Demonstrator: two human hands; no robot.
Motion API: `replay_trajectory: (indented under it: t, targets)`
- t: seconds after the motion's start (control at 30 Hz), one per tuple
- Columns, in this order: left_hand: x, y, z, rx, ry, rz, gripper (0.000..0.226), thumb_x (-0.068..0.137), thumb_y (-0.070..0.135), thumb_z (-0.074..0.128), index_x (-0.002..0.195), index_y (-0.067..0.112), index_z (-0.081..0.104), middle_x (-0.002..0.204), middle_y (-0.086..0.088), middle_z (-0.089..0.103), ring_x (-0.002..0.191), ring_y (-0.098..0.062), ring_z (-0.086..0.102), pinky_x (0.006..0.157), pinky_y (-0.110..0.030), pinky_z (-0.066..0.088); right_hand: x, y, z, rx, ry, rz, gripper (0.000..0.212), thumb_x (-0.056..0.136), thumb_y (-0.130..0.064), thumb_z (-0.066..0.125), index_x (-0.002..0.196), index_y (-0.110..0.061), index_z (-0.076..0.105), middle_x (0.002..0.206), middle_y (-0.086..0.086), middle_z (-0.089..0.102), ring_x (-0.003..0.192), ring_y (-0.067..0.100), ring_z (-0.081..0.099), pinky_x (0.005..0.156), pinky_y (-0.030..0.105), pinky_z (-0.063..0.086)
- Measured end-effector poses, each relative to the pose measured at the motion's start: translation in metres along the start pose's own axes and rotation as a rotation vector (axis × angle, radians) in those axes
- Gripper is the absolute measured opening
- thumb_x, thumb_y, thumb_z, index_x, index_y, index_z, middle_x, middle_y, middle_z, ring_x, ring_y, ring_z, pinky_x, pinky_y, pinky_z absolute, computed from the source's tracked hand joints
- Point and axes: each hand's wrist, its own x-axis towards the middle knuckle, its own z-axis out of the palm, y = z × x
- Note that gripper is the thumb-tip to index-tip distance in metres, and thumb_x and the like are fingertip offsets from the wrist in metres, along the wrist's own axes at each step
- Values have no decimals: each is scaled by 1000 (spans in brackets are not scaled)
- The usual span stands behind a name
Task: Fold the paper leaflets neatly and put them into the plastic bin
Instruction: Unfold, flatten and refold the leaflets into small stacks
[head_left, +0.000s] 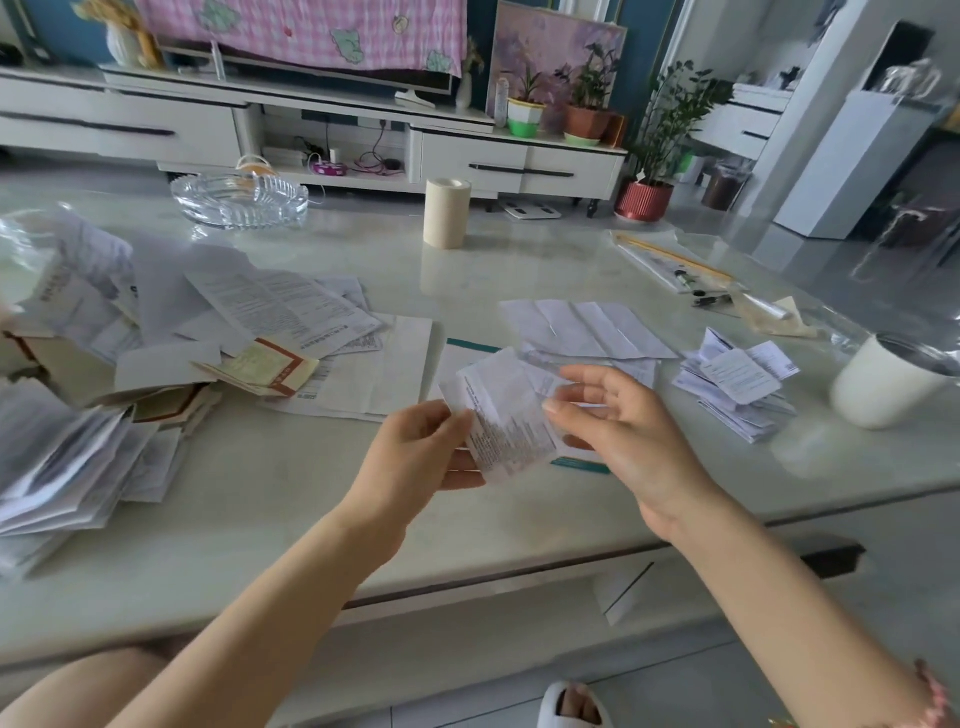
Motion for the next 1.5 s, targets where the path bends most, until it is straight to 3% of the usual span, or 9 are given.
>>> replay_trajectory:
  t: [0.17, 0.43, 0.57, 0.67, 0.8, 1.03, 1.17, 1.37, 1.5]
  targets:
    - [-11, 0, 5, 124, -54, 69, 20, 97, 7, 45, 88, 5, 63, 71, -6, 68, 58, -13, 66, 52, -23, 55, -6, -2, 1, 70, -316, 183, 18, 85, -15, 65, 103, -11, 66, 97, 3, 71, 84, 10, 66, 68, 17, 50]
    - [-10, 3, 4, 92, 4, 81, 20, 95, 3, 46, 86, 10, 62, 64, 0, 67, 56, -11, 64, 53, -29, 58, -4, -1, 3, 112, -308, 85, 13, 90, -3, 55, 96, -12, 63, 74, 1, 66, 56, 9, 60, 46, 20, 43]
    - [-8, 5, 3, -102, 17, -45, 29, 97, 10, 38, 85, 10, 64, 72, -9, 68, 59, -17, 64, 51, -30, 55, -3, 2, 5, 76, -258, 34, 42, 86, 17, 42, 69, -17, 59, 75, 0, 64, 57, 7, 59, 48, 18, 45]
    - [-9, 3, 4, -32, -55, -74, 29, 97, 27, 45, 93, 8, 66, 80, -13, 68, 66, -20, 66, 54, -30, 55, -2, 5, 9, 4, -208, -60, 52, 78, 24, 37, 61, -19, 60, 81, 3, 67, 67, 11, 62, 52, 19, 48]
    - [-10, -2, 6, 140, -10, 1, 18, 93, 17, 54, 87, 6, 66, 74, -9, 69, 63, -15, 67, 55, -26, 57, -2, 4, 12, -101, -228, -149, 48, 82, 17, 42, 64, -20, 67, 79, -2, 68, 70, 10, 61, 55, 19, 49]
    - [-5, -8, 5, 271, 57, 89, 17, 91, 14, 57, 77, 14, 66, 60, -1, 68, 49, -10, 62, 49, -22, 54, 4, -2, -7, -101, -421, -32, 26, 89, 1, 54, 83, -16, 73, 82, 4, 67, 67, 5, 57, 58, 17, 47]
    - [-4, -9, 8, 294, 56, 85, 17, 91, 10, 57, 77, 11, 67, 62, 1, 69, 49, -10, 60, 47, -21, 51, 17, 3, -19, -130, -268, -78, 30, 84, 8, 58, 78, -18, 70, 83, 0, 67, 68, 5, 56, 56, 13, 47]
    - [-4, -8, 2, 205, 134, 26, 15, 92, 13, 56, 84, 7, 67, 64, 0, 70, 53, -9, 60, 52, -21, 51, 55, 34, -79, 46, 301, 19, 17, 83, 11, 58, 96, 4, 67, 72, 5, 61, 57, 14, 55, 56, 18, 51]
    - [-4, -5, 2, 119, 144, -48, 17, 92, 11, 55, 81, 6, 66, 65, -1, 70, 55, -10, 61, 56, -21, 51, 63, 77, -119, -377, 562, 155, 13, 79, 6, 56, 76, 7, 68, 62, 13, 60, 52, 26, 51, 68, 36, 51]
